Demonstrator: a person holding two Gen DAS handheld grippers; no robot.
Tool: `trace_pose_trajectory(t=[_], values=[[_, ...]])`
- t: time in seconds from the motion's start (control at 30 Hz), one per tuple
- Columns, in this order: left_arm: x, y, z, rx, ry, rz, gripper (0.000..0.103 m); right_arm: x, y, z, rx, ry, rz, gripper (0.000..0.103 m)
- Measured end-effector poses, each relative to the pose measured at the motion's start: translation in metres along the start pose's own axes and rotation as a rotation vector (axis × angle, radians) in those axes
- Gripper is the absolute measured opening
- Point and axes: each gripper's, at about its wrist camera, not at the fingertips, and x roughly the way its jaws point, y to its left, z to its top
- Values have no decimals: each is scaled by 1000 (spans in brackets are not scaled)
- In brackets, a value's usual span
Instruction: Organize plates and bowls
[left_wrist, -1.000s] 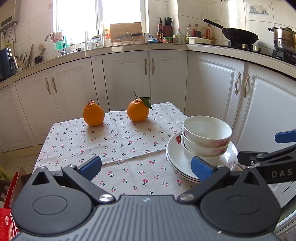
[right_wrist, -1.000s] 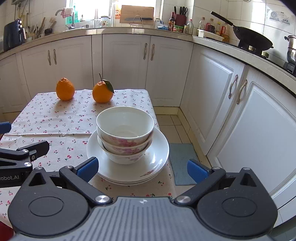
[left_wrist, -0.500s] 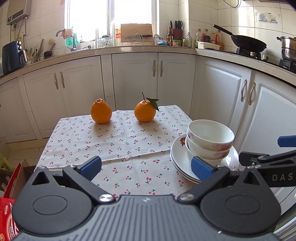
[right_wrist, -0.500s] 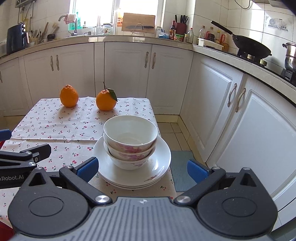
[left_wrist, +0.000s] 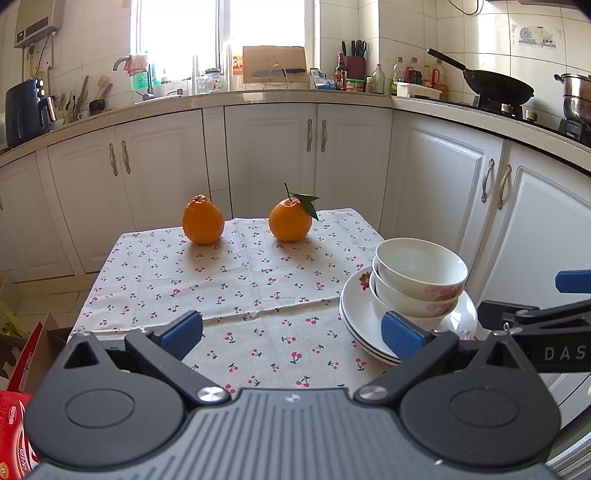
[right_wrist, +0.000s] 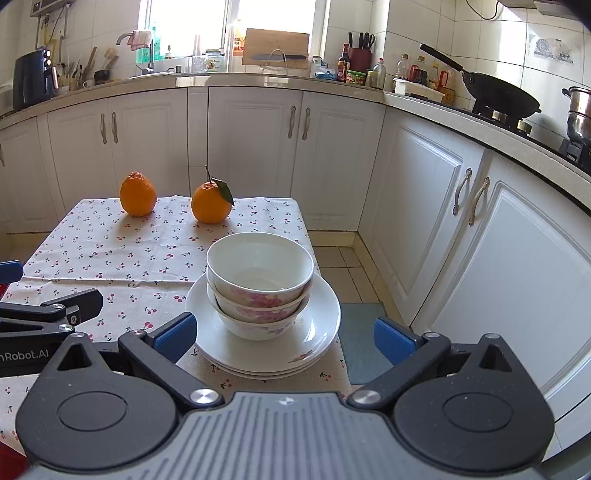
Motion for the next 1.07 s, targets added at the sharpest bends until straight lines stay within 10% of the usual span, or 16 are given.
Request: trace_pose_trajectory(t=[1.07], values=[[2,0,0,-12,8,0,102,-1,0,-1,-5,-7,-12,103]])
